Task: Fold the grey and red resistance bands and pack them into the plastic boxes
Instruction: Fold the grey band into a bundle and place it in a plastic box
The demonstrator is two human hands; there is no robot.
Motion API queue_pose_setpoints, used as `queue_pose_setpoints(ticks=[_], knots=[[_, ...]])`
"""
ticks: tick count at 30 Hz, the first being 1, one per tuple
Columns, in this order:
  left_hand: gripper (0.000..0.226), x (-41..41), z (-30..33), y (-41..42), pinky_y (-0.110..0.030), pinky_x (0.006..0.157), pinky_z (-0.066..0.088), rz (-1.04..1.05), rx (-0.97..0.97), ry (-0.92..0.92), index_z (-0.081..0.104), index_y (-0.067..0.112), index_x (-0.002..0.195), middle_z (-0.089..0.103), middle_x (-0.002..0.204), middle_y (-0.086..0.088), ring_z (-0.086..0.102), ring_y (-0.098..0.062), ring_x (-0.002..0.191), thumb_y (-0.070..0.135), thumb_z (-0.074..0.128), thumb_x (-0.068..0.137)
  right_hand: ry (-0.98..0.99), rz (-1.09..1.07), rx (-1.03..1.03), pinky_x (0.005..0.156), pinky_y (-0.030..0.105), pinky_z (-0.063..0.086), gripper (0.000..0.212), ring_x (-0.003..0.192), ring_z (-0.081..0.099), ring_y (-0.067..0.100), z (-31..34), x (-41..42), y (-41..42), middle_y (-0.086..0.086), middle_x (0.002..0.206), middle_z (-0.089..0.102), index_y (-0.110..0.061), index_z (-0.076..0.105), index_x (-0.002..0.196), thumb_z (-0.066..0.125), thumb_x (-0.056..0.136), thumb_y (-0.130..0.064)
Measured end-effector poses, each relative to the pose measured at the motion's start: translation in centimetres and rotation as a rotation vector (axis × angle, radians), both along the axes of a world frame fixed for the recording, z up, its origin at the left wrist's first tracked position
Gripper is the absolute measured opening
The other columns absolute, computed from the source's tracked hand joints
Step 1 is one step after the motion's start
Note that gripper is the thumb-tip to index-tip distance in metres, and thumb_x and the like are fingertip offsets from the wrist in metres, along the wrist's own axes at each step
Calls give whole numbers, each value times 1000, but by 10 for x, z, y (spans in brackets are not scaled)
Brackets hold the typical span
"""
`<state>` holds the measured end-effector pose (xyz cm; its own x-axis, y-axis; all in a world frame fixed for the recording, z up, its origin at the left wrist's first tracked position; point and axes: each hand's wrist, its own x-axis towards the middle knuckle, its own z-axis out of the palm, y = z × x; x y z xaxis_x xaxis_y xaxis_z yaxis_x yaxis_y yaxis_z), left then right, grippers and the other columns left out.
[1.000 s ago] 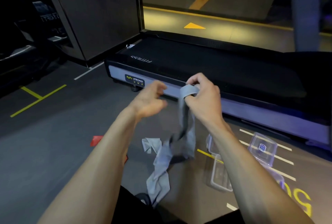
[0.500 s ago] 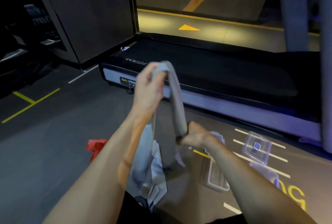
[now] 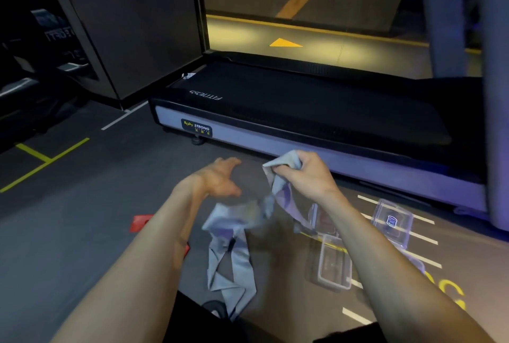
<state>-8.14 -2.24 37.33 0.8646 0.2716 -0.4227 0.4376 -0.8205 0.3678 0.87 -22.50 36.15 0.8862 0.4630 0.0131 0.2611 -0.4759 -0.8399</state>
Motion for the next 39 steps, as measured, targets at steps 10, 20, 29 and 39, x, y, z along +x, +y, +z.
queue_pose_setpoints(ticks=[10,20,29,39], knots=[[28,13,-5,-29,-36,75,48,-218,-321,-308,60,29,93,67,85,5,61,-16,80,25,84,79,3,264,-138,55,27,41,12,52,51,7,0,-1,5,-7,62,63,-16,71,83,81,76,-18],[16,16,4,-26,-24,74,45,-293,-126,-375,70,26,92,68,86,12,61,-6,84,36,80,85,246,289,-77,45,19,25,27,49,35,9,3,12,-17,-7,54,43,-12,66,80,84,84,-31],[17,17,1,-31,-38,81,52,-102,-557,-653,69,14,84,72,84,-9,63,-14,81,29,77,83,378,334,-192,44,25,37,22,51,50,17,-15,8,-26,9,65,60,-12,65,87,86,80,-11],[22,15,33,-39,-24,68,40,470,-686,-1091,59,12,90,59,78,5,52,-5,71,31,61,101,401,301,-328,45,24,40,19,54,56,14,-29,-1,-43,5,66,66,-9,67,89,83,84,-19]])
